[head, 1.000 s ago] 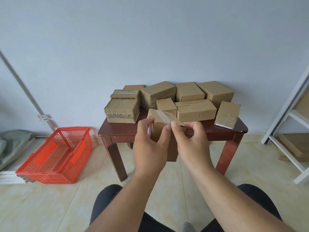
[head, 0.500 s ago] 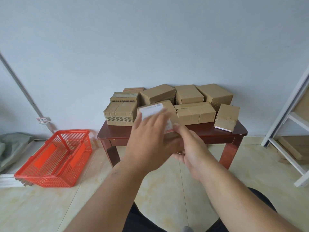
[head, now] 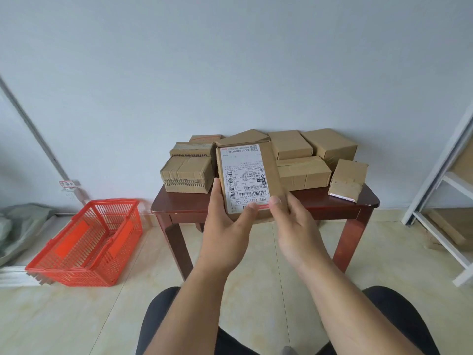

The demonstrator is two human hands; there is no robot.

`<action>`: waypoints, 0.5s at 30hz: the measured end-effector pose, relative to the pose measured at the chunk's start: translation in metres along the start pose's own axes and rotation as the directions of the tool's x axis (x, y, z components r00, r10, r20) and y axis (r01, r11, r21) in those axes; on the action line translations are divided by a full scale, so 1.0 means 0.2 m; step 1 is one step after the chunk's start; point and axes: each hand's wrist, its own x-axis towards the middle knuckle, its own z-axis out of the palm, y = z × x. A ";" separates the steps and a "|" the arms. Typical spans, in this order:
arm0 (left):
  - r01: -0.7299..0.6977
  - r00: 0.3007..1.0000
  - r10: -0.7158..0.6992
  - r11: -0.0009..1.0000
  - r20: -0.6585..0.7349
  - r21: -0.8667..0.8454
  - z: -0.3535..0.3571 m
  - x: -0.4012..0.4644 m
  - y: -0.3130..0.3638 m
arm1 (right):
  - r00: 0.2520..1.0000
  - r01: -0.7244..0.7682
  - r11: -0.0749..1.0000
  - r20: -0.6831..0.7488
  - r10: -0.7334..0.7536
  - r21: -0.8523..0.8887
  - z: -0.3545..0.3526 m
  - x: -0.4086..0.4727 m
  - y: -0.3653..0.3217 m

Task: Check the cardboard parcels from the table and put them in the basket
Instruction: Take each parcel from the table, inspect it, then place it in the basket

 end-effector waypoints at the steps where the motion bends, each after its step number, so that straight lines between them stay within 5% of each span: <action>1: 0.001 1.000 -0.001 1.000 0.031 0.011 -0.01 0.01 -0.01 | 1.000 0.011 1.000 0.009 -0.011 -0.017 0.00 0.00 0.01; 9: -0.029 0.985 0.012 0.995 0.170 0.096 -0.09 0.01 0.00 | 0.975 -0.045 0.997 0.222 0.030 0.063 -0.04 -0.02 0.01; 15: -0.075 0.982 0.060 0.994 0.179 0.077 -0.07 -0.04 0.04 | 0.980 -0.046 0.998 0.198 0.036 0.048 -0.06 -0.01 0.01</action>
